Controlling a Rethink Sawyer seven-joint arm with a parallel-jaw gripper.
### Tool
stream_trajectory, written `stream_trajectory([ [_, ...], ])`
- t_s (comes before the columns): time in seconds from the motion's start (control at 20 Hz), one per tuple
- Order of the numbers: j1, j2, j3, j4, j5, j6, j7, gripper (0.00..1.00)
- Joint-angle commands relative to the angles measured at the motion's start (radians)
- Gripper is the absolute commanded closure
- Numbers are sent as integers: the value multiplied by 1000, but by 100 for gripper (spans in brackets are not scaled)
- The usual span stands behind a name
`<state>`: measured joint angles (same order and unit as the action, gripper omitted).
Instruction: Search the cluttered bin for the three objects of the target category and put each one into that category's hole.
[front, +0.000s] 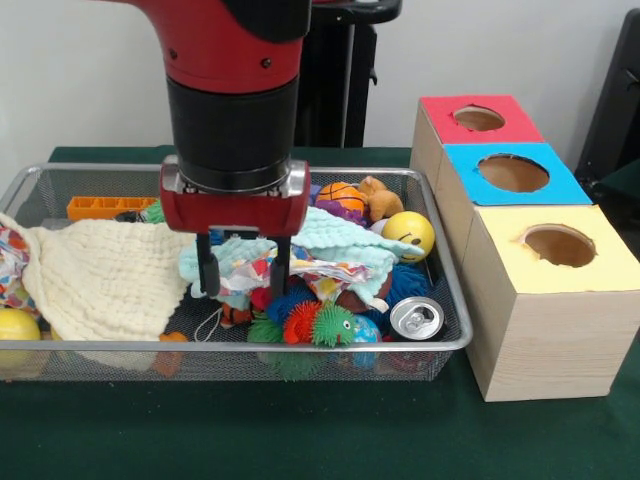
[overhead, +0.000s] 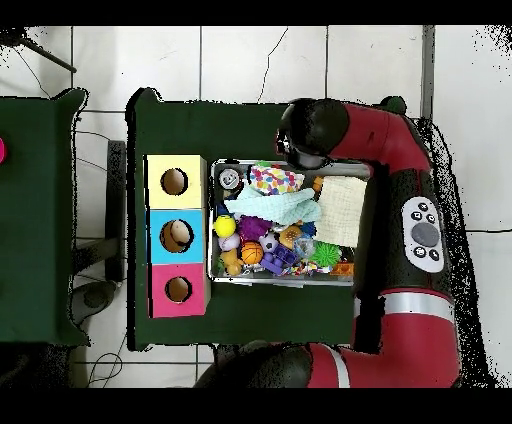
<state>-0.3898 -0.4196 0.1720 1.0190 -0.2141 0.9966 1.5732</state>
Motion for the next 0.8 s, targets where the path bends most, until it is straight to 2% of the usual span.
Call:
stream_trajectory([
  [0.05, -7, 0, -54, 191, 3, -65, 195, 0],
  [0.15, -6, -27, -70, 236, 15, -77, 222, 0],
  [0.4, -4, -56, -89, 291, 43, -77, 241, 0],
  [0.8, 9, -161, -138, 383, 80, -45, 233, 0],
])
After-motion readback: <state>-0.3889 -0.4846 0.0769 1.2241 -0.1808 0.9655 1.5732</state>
